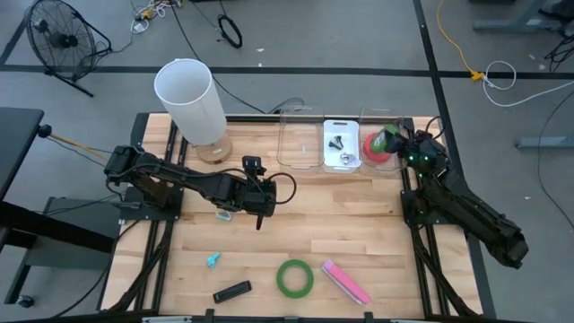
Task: Pick and place Stapler, Stapler remover, tape
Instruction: Put the green tape into the right transparent bin
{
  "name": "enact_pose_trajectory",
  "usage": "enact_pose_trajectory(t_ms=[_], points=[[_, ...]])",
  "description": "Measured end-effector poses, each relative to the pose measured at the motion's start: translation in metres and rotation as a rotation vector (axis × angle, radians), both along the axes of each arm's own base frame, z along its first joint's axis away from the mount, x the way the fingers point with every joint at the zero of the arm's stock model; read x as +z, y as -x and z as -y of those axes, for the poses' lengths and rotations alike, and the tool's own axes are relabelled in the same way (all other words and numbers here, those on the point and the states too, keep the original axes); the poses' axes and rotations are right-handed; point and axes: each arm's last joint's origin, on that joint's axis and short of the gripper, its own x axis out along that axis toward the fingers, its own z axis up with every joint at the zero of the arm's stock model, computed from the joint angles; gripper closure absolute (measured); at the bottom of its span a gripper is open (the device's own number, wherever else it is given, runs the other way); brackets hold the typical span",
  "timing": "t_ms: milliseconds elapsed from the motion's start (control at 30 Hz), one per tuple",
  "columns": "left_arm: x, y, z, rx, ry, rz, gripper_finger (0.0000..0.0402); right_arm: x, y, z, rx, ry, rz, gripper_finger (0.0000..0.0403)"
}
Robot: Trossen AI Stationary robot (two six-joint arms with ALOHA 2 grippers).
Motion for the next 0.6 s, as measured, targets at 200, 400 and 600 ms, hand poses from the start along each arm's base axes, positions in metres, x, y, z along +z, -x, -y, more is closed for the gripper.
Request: enact_pose_trajectory(t_ms=[200,400,600], points=[[0.000,0.000,0.000,0.005,0.004,0.011,0.0165,0.027,-0.002,-0.001,0.083,0.132,0.086,0.0115],[0.001,-0.005,0.002,-0.015,0.084,0.059,0.0165,0.065,-0.002,-0.010,0.296,0.216,0.140,0.0134],[0.000,-0.011,0.010,-0.128,0.332,0.073,0.0165,0.074,-0.008,-0.019,0.553,0.183,0.149,0.0152]])
